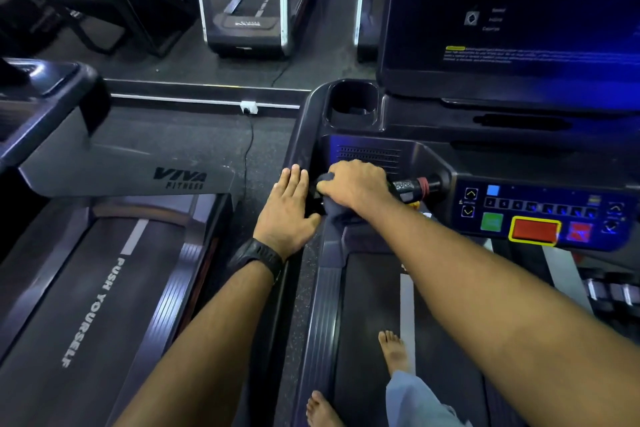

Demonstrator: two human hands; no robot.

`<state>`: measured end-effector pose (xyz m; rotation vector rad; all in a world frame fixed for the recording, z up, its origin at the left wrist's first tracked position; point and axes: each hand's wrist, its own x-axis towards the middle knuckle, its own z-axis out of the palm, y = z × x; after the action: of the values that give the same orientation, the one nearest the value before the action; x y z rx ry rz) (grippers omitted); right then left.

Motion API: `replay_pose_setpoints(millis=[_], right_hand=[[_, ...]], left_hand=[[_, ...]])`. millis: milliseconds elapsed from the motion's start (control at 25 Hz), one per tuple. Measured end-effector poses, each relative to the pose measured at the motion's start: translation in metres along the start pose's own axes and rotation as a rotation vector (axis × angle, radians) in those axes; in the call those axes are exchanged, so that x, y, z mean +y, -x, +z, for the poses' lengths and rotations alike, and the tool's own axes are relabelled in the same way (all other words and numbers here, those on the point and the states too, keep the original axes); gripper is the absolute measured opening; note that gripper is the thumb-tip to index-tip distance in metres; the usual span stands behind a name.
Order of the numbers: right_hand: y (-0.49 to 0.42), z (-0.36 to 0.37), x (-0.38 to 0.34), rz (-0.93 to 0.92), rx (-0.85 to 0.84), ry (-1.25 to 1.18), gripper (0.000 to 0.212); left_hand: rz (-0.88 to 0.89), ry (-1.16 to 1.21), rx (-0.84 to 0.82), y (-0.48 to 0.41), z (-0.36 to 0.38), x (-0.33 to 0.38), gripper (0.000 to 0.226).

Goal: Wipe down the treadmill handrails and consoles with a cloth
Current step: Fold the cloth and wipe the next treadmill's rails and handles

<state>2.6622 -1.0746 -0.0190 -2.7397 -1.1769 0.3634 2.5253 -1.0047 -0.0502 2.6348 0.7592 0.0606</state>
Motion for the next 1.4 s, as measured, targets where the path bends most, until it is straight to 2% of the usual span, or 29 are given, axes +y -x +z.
replay_pose_setpoints(millis=[40, 120, 160, 200, 320, 360, 440, 480, 520, 560, 640, 680, 760, 800, 840, 880, 960, 1000, 1080, 1120, 1160, 1200, 1280, 1400], right_hand=[[0.002, 0.006, 0.004, -0.014, 0.035, 0.052, 0.034], [0.039, 0.033, 0.008, -0.084, 0.267, 0.182, 0.034], [0.046, 0.038, 0.01, -0.101, 0.304, 0.212, 0.035], [0.037, 0.034, 0.014, -0.142, 0.266, 0.242, 0.036], [0.005, -0.003, 0.008, 0.023, 0.027, 0.017, 0.039], [0.006, 0.003, 0.012, 0.017, 0.048, 0.063, 0.038], [0.04, 0.028, 0.015, -0.064, 0.263, 0.193, 0.038], [0.047, 0.032, 0.017, -0.082, 0.295, 0.219, 0.038], [0.036, 0.028, 0.022, -0.134, 0.269, 0.244, 0.039], [0.019, 0.011, 0.02, -0.063, 0.169, 0.112, 0.04], [0.006, -0.009, 0.018, 0.046, 0.034, 0.036, 0.042], [0.009, 0.0, 0.023, 0.02, 0.067, 0.097, 0.042], [0.044, 0.026, 0.023, -0.062, 0.278, 0.204, 0.041], [0.048, 0.029, 0.024, -0.075, 0.297, 0.225, 0.041], [0.034, 0.023, 0.03, -0.129, 0.261, 0.231, 0.041], [0.017, 0.004, 0.029, -0.042, 0.143, 0.084, 0.041], [0.007, -0.012, 0.027, 0.051, 0.025, 0.023, 0.042], [0.013, -0.002, 0.032, 0.02, 0.076, 0.098, 0.043], [0.046, 0.026, 0.031, -0.052, 0.288, 0.188, 0.043], [0.048, 0.029, 0.034, -0.07, 0.325, 0.21, 0.043], [0.033, 0.021, 0.038, -0.11, 0.285, 0.21, 0.043], [0.018, 0.001, 0.034, -0.015, 0.179, 0.085, 0.044], [0.012, -0.011, 0.032, 0.096, 0.069, 0.076, 0.044], [0.053, 0.03, 0.035, -0.003, 0.308, 0.242, 0.043]], left_hand=[[-0.004, 0.001, 0.004, 0.002, 0.001, 0.0, 0.092], [-0.004, 0.0, 0.011, 0.004, 0.001, -0.001, 0.087], [-0.003, -0.008, 0.01, 0.004, 0.001, -0.001, 0.085], [0.001, -0.017, 0.012, 0.003, 0.001, -0.001, 0.085], [0.012, -0.039, 0.023, 0.002, 0.002, -0.001, 0.087], [0.01, -0.044, 0.021, 0.003, 0.003, -0.002, 0.085], [0.011, -0.048, 0.019, 0.003, 0.004, -0.003, 0.084], [0.011, -0.048, 0.022, 0.003, 0.004, -0.003, 0.084], [0.013, -0.051, 0.025, 0.003, 0.003, -0.003, 0.084], [0.017, -0.057, 0.022, 0.003, 0.003, -0.003, 0.084], [0.016, -0.067, 0.02, 0.003, 0.004, -0.001, 0.085], [0.014, -0.073, 0.018, 0.005, 0.004, -0.001, 0.085], [0.018, -0.068, 0.028, 0.005, 0.004, -0.002, 0.084], [0.02, -0.061, 0.037, 0.004, 0.003, -0.002, 0.084], [0.022, -0.057, 0.041, 0.003, 0.004, -0.002, 0.084], [0.027, -0.062, 0.039, 0.002, 0.004, -0.003, 0.084], [0.024, -0.067, 0.038, 0.003, 0.007, -0.003, 0.085], [0.021, -0.062, 0.038, 0.004, 0.008, -0.004, 0.086], [0.021, -0.044, 0.038, 0.004, 0.007, -0.006, 0.085], [0.022, -0.04, 0.042, 0.004, 0.007, -0.006, 0.084], [0.026, -0.041, 0.048, 0.003, 0.006, -0.006, 0.085], [0.03, -0.046, 0.05, 0.002, 0.005, -0.005, 0.085], [0.028, -0.054, 0.046, 0.003, 0.006, -0.003, 0.084], [0.021, -0.038, 0.047, 0.004, 0.007, -0.003, 0.084]])
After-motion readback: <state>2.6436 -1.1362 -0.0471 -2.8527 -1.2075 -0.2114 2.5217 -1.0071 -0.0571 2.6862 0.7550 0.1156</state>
